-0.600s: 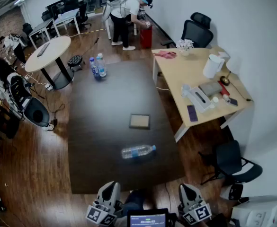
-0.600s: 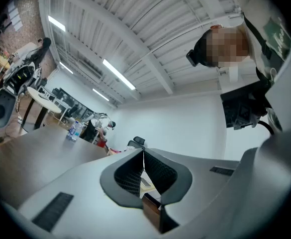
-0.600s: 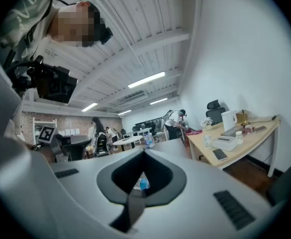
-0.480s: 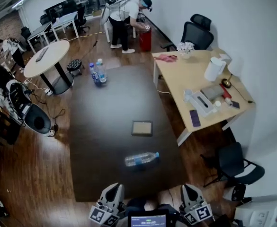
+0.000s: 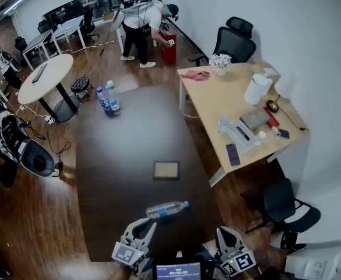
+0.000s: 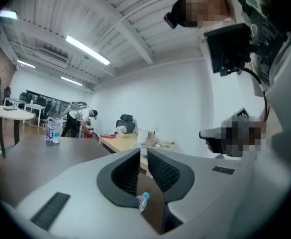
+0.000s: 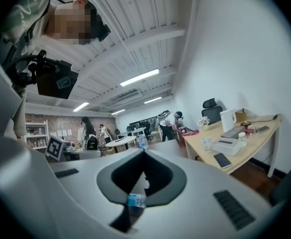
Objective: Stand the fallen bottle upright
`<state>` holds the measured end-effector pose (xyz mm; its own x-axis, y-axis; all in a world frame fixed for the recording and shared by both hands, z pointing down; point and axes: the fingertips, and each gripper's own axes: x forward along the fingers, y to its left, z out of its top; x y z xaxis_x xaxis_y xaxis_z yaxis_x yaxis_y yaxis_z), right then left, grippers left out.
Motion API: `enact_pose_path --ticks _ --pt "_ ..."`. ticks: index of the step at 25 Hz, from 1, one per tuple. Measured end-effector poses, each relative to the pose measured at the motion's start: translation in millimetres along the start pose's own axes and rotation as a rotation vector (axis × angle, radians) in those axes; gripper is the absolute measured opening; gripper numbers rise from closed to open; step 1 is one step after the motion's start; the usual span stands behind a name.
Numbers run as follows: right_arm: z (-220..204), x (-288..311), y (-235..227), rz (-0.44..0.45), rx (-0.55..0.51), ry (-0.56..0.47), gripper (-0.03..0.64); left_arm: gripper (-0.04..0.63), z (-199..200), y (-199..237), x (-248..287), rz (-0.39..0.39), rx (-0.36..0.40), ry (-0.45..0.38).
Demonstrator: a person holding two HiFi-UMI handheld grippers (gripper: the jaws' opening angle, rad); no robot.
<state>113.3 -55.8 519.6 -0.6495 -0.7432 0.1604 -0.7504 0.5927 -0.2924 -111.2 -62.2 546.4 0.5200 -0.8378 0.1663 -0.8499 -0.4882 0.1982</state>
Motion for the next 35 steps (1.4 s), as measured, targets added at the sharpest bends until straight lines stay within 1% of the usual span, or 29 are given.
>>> enact_pose_path --ticks 1,3,5,6,7,8,9,10,11,12,14,16,21,25,31,34,35 --pt "0.2 3.1 -1.5 0.006 0.004 0.003 0.020 0.082 -4.8 2.2 8.6 -0.005 0.005 0.026" --pt "-1.1 11.4 -3.1 0.022 0.009 0.010 0.020 0.091 -17.4 5.5 27.9 -0.018 0.042 0.075" --pt "-3.1 20.9 -1.6 0.049 0.010 0.022 0.020 0.091 -38.5 6.5 49.1 -0.036 0.122 0.136" --pt "-3.4 24.8 0.8 0.063 0.003 0.026 0.020 0.091 -52.2 5.3 58.9 -0.055 0.156 0.169" --pt "-3.0 27.6 3.3 0.076 -0.012 0.025 0.020 0.109 -66.6 2.9 67.7 -0.085 0.174 0.201" --pt "-3.0 29.2 4.9 0.085 -0.030 0.022 0.020 0.180 -80.1 0.1 75.2 -0.120 0.176 0.233" --pt "-4.2 29.5 4.9 0.090 -0.046 0.021 0.020 0.210 -92.4 -1.8 81.8 -0.150 0.177 0.266" --pt "-6.0 28.9 3.5 0.091 -0.057 0.022 0.020 0.217 -103.5 -2.2 87.9 -0.169 0.183 0.301" --pt "-7.6 27.9 1.5 0.090 -0.060 0.024 0.020 0.248 -114.1 -1.2 93.4 -0.176 0.196 0.338" --pt "-8.9 26.6 -0.3 0.088 -0.054 0.025 0.020 0.258 -125.9 1.8 97.8 -0.175 0.218 0.375" --pt "-11.7 23.7 -2.0 0.080 -0.027 0.033 0.020 0.258 -152.3 11.5 103.6 -0.175 0.281 0.448" --pt "-12.3 21.4 -2.8 0.071 0.008 0.041 0.020 0.258 -172.2 19.5 108.4 -0.185 0.326 0.507" --pt "-16.6 16.0 -9.9 0.058 -0.012 0.043 0.020 0.258 -194.0 18.7 115.5 -0.254 0.385 0.601" --pt "-14.8 19.0 -11.2 0.053 -0.020 0.034 0.020 0.258 -203.8 17.5 122.8 -0.287 0.422 0.631" --pt "-16.2 22.6 -11.9 0.052 -0.019 0.043 0.020 0.258 -217.6 23.9 128.4 -0.281 0.440 0.663" --pt "-21.4 27.3 -11.8 0.065 -0.002 0.069 0.020 0.258 -225.0 26.4 131.7 -0.291 0.454 0.689" --pt "-23.7 31.1 -11.2 0.075 -0.017 0.081 0.020 0.258 -227.3 26.7 132.4 -0.296 0.456 0.698"
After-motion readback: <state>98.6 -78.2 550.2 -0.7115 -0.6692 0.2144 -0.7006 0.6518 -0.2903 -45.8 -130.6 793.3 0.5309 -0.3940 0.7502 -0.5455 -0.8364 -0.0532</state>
